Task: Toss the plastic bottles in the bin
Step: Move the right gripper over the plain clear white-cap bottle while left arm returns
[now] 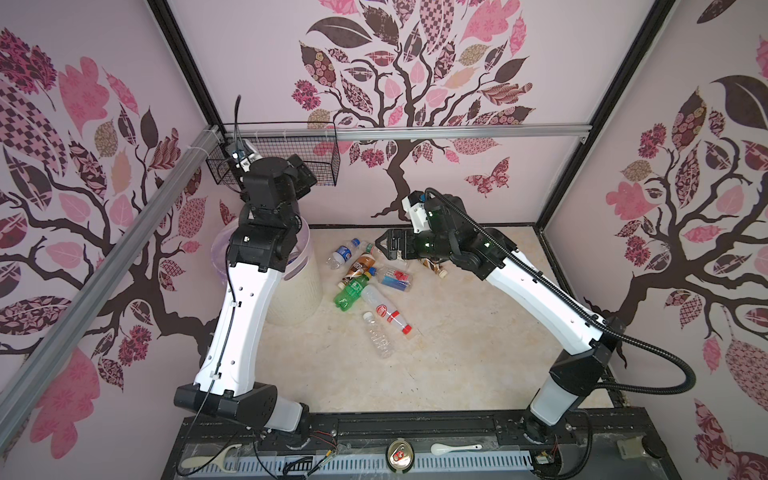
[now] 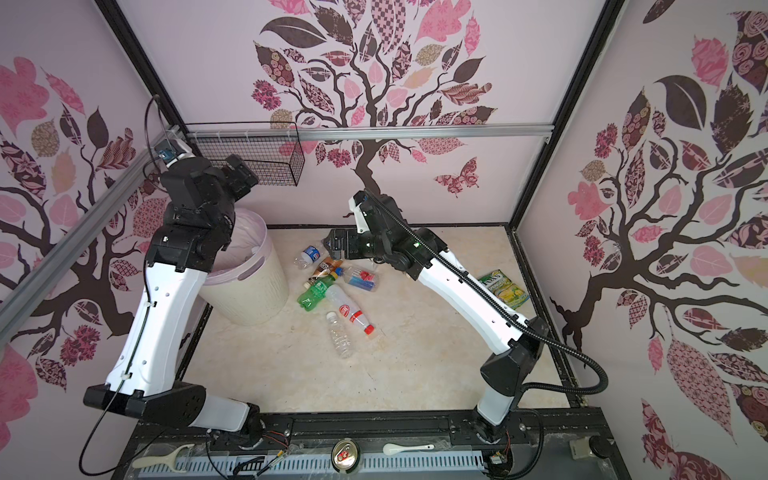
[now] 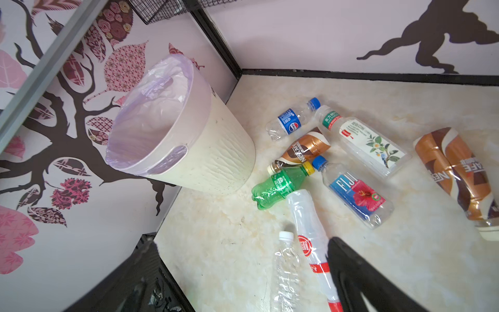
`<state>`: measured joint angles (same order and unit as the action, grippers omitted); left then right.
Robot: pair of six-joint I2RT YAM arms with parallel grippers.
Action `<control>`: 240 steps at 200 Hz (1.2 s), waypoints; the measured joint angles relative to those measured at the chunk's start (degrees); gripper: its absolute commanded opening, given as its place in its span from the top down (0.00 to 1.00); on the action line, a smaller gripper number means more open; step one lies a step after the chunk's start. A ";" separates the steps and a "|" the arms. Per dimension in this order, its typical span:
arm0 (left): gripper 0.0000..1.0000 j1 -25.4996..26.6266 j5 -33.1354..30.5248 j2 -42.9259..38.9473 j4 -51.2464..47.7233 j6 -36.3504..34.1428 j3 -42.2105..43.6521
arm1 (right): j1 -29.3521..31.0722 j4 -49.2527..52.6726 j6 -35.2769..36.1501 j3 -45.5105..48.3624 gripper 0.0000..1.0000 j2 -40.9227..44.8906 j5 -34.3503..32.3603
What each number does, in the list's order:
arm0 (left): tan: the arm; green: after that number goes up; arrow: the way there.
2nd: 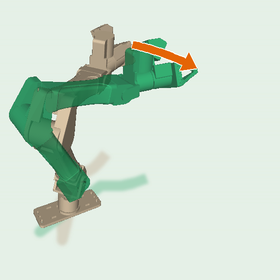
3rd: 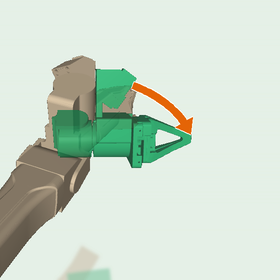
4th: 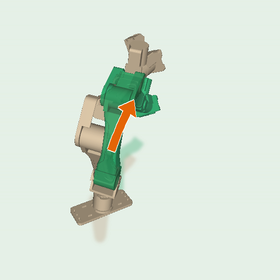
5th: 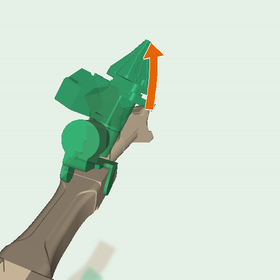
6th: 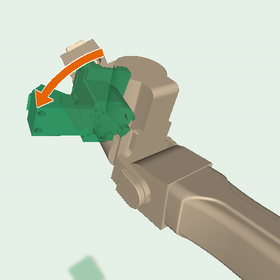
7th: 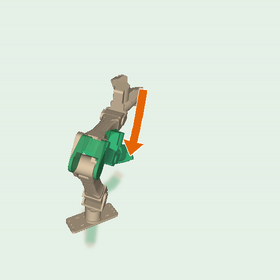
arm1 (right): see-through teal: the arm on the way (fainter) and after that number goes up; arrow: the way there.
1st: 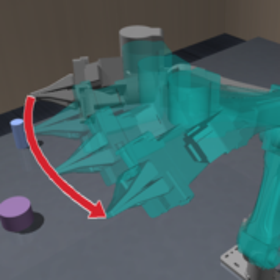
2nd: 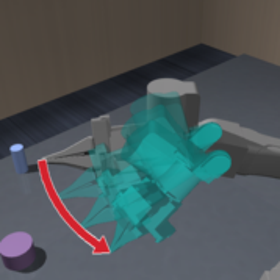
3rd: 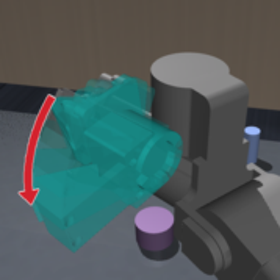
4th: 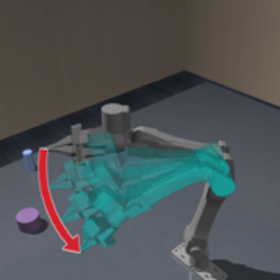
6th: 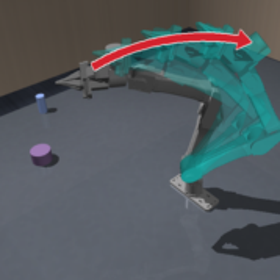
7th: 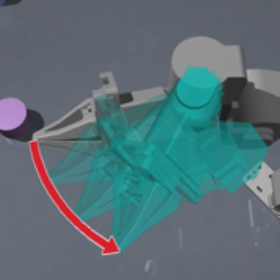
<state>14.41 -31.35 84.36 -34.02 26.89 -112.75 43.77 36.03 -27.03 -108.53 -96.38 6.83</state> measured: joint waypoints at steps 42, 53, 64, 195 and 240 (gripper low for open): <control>0.02 8.66 1.11 0.26 -3.82 -1.44 0.70 | -1.75 -1.81 -0.31 12.52 0.00 8.26 -1.16; 0.02 10.73 1.29 -0.35 -3.96 -1.60 2.49 | -2.40 -2.27 -0.31 16.06 0.00 10.84 -1.66; 0.02 12.98 1.68 -0.87 -4.61 -1.60 4.61 | -2.75 -2.51 -0.22 19.06 0.01 12.85 -2.21; 0.02 19.02 15.61 -12.07 -11.89 14.99 38.71 | 3.69 -15.67 -3.32 57.31 0.00 22.29 -9.09; 0.02 17.88 18.21 -13.60 -14.49 17.77 43.36 | 8.28 -23.32 -4.11 57.37 0.03 15.10 -8.41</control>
<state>32.29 -13.15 70.76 -48.51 44.66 -69.38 52.05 12.71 -31.14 -51.16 -81.28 -1.58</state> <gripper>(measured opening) 0.982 0.981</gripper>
